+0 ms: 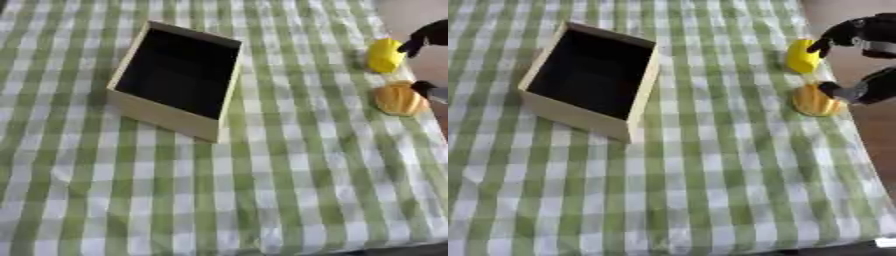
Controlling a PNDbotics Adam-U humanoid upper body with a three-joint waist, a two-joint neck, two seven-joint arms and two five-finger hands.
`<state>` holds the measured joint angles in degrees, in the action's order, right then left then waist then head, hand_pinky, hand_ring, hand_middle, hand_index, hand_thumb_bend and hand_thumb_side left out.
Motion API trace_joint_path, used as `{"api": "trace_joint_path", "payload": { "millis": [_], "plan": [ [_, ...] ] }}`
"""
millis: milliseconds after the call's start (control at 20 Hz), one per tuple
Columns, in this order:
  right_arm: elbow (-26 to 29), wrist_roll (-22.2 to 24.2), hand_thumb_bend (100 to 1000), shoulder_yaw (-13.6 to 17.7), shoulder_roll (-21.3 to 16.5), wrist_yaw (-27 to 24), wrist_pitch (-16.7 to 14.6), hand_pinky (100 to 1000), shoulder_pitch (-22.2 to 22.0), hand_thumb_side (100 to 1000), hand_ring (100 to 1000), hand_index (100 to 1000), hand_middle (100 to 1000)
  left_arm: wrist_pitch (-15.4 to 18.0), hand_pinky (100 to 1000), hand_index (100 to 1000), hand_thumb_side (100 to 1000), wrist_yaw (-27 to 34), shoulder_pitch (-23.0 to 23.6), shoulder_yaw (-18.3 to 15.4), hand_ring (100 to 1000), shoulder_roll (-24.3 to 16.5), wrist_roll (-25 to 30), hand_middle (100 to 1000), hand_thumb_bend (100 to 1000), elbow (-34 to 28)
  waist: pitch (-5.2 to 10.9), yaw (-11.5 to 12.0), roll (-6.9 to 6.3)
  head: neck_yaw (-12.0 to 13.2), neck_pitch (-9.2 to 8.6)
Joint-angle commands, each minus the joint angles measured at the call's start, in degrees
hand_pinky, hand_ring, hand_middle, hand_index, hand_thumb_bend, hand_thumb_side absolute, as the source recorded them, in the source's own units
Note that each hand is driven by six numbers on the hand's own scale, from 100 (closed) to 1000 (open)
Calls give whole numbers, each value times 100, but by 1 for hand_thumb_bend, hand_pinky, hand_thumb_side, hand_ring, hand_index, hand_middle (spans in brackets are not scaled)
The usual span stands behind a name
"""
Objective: Pick up objects on the table and place them in the box.
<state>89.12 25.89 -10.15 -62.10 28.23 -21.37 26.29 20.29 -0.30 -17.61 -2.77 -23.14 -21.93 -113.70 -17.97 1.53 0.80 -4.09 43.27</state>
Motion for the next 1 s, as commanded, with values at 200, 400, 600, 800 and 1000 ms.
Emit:
{"api": "trace_joint_path", "payload": {
  "millis": [200,400,600,800,1000],
  "plan": [
    [-235,79,223,91,27,33,-13,890,-14,498,946,912,769,-33,634,853,569,19,-15,-23,741,-53,27,737,325,-90,69,-2,-9,6,24],
    [-336,111,292,125,100,111,-6,888,-28,468,949,910,779,-57,633,853,571,31,-8,-12,740,-21,43,736,321,-90,59,-5,-8,1,23],
    [-577,-60,313,113,191,322,93,885,68,449,946,906,781,-67,634,853,572,44,-16,6,740,-11,69,736,321,-90,54,13,-15,-15,0],
    [-811,-157,315,76,264,468,75,883,140,451,941,901,777,-66,633,853,574,52,-23,5,738,-2,74,736,319,-90,34,26,-20,-26,-21],
    [-943,-195,309,46,315,565,43,880,157,450,933,892,762,-74,633,853,576,54,-26,12,738,19,87,736,316,-90,6,38,-25,-48,-27]
  ]
}}
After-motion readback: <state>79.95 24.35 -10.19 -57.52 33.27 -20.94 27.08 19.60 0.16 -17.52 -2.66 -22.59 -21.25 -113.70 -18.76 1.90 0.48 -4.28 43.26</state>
